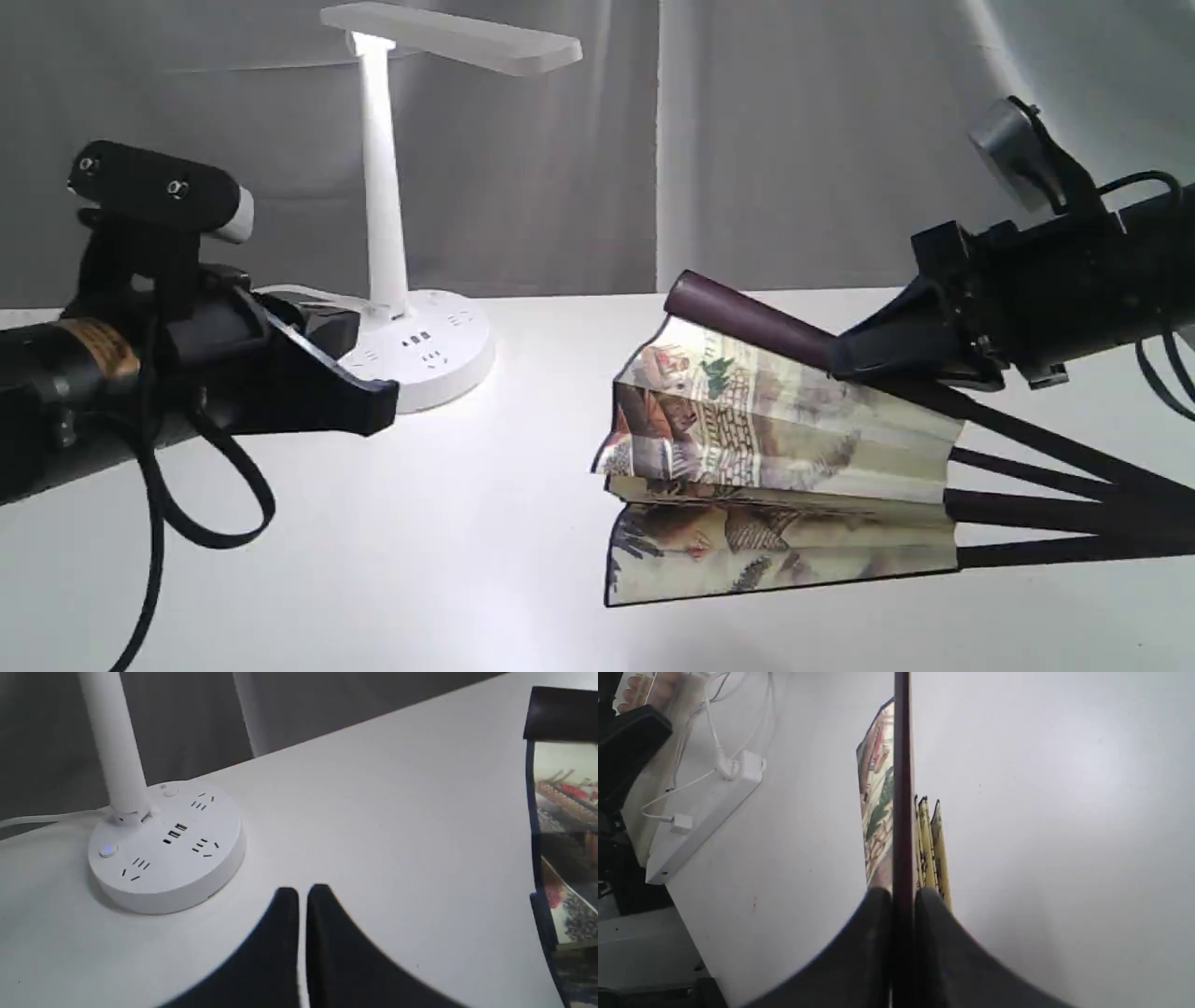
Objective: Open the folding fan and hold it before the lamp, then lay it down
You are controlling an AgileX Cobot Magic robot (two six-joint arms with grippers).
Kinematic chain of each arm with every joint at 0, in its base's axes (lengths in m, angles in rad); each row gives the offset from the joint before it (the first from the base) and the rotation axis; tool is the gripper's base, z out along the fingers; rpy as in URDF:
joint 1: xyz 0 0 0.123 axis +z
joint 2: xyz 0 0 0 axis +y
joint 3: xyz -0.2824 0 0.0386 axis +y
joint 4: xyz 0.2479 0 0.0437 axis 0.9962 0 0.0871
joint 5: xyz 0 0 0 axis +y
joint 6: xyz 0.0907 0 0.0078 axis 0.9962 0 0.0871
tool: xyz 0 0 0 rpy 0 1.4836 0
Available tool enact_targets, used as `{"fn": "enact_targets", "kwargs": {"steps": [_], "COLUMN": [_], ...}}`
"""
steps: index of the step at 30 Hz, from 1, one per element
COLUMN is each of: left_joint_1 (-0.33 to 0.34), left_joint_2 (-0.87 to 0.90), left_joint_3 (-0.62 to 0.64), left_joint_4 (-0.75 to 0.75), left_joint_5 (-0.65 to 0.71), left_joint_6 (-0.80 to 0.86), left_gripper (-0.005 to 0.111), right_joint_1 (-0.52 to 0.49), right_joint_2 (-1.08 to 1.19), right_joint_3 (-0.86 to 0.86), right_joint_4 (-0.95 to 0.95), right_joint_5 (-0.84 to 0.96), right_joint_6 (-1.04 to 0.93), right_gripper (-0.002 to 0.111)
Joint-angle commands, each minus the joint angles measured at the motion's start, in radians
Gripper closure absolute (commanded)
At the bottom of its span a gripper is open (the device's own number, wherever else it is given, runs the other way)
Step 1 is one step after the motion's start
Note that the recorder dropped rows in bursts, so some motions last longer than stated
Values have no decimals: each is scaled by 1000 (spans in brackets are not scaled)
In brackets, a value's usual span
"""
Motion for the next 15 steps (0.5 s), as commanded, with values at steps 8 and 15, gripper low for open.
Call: {"fn": "enact_targets", "kwargs": {"steps": [8, 15], "left_joint_1": [3, 3], "left_joint_2": [-3, 107], "left_joint_3": [155, 197], "left_joint_4": [204, 389], "left_joint_5": [-460, -684], "left_joint_6": [-458, -750], "left_gripper": [107, 107], "right_joint_1": [-4, -4], "right_joint_2": [-12, -10], "right_joint_3": [5, 5], "right_joint_4": [120, 241], "right_joint_5": [-59, -63], "right_joint_6": [-32, -49], "right_gripper": [108, 108]}}
